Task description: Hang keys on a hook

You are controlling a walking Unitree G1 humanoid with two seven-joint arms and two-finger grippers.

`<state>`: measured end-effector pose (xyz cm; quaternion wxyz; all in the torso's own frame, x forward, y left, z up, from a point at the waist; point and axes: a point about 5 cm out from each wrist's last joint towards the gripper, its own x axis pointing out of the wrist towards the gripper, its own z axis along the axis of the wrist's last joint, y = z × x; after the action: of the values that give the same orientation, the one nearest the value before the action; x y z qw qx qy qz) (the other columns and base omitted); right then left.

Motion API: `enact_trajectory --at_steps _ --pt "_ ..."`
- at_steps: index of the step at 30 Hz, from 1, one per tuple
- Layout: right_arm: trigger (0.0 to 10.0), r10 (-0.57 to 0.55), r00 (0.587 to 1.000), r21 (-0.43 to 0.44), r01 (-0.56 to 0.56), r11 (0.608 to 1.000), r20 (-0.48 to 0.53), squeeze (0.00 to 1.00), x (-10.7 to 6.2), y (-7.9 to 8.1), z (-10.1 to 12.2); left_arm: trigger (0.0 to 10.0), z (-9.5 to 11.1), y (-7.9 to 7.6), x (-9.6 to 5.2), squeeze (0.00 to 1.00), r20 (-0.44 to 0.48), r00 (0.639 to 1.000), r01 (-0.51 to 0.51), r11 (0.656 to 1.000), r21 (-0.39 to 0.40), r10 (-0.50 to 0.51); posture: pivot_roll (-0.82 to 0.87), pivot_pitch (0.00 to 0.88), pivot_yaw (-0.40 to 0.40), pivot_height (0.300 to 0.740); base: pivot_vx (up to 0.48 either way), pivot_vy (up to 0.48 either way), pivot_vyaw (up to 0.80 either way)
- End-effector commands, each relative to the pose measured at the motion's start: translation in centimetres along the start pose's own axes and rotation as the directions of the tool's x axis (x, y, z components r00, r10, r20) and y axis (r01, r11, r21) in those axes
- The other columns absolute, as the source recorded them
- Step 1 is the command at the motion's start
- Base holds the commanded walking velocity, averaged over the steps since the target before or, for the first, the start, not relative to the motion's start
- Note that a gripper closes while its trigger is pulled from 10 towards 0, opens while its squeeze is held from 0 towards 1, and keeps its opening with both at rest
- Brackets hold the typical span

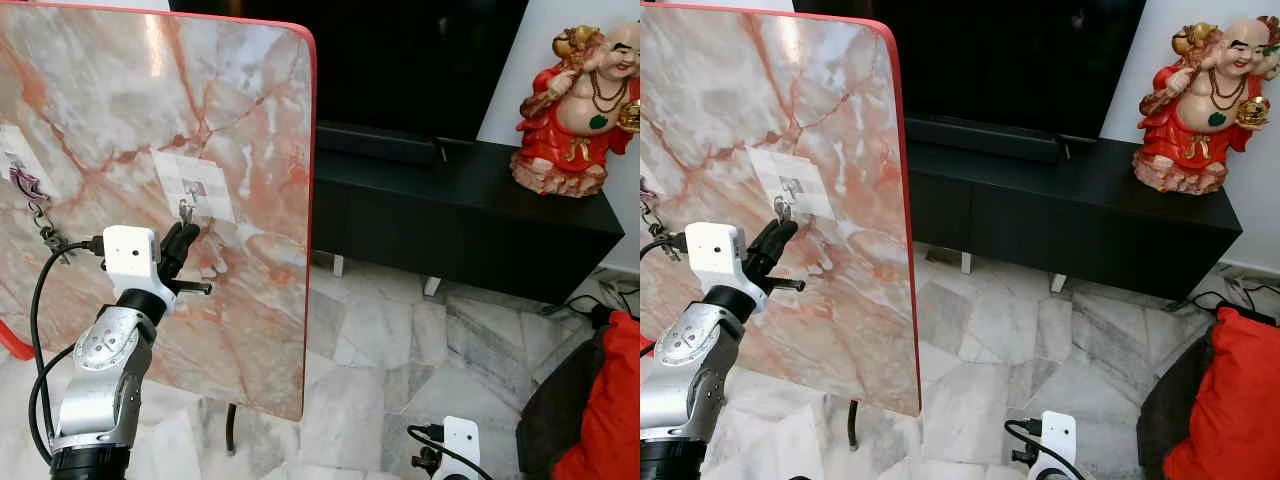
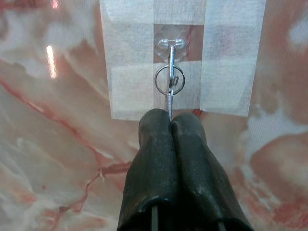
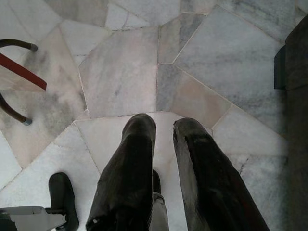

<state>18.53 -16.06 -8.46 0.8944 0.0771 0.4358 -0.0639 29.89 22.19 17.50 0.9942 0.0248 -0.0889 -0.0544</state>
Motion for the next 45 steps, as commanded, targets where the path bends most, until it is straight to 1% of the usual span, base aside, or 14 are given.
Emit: enact_trajectory --at_steps 1,20,31,37,42,45 --pt "10.0 -0.011 1.0 0.006 0.011 1.0 -0.018 0.0 -0.1 -0.4 -0.4 10.0 0.2 0.1 0.3 0.0 -0.003 1.0 -0.002 1.0 0.006 0.002 0.05 0.0 -0.066 0.74 0.0 0.0 0.0" --pt "10.0 -0.013 1.0 0.013 0.013 1.0 -0.019 0.0 -0.1 -0.4 -0.5 10.0 -0.8 -0.5 0.3 0.0 -0.044 0.999 0.032 0.999 -0.008 -0.032 0.05 0.0 -0.065 0.74 0.0 0.0 0.0" --pt "10.0 -0.013 1.0 0.014 0.013 1.0 -0.019 0.0 -0.1 -0.4 -0.4 10.0 -0.4 -0.6 0.6 0.0 -0.028 0.999 0.033 0.999 0.001 -0.033 0.05 0.0 -0.065 0.74 0.0 0.0 0.0" --pt "10.0 -0.012 1.0 0.017 0.012 1.0 -0.015 0.0 -0.1 -0.3 -0.4 10.0 0.1 -0.7 0.6 0.0 -0.005 0.999 0.039 0.999 0.004 -0.039 0.05 0.0 -0.065 0.74 0.0 0.0 0.0" --pt "10.0 -0.011 1.0 0.018 0.011 1.0 -0.012 0.0 -0.1 -0.3 -0.3 10.0 0.3 -0.7 0.5 0.0 0.007 0.999 0.042 0.999 0.008 -0.042 0.05 0.0 -0.064 0.74 0.0 0.0 0.0" --pt "10.0 -0.008 1.0 0.022 0.008 1.0 -0.006 0.0 0.0 -0.3 -0.2 10.0 0.3 -0.8 0.1 0.0 0.013 0.999 0.041 0.999 0.006 -0.041 0.05 0.0 -0.064 0.74 0.0 0.0 0.0"
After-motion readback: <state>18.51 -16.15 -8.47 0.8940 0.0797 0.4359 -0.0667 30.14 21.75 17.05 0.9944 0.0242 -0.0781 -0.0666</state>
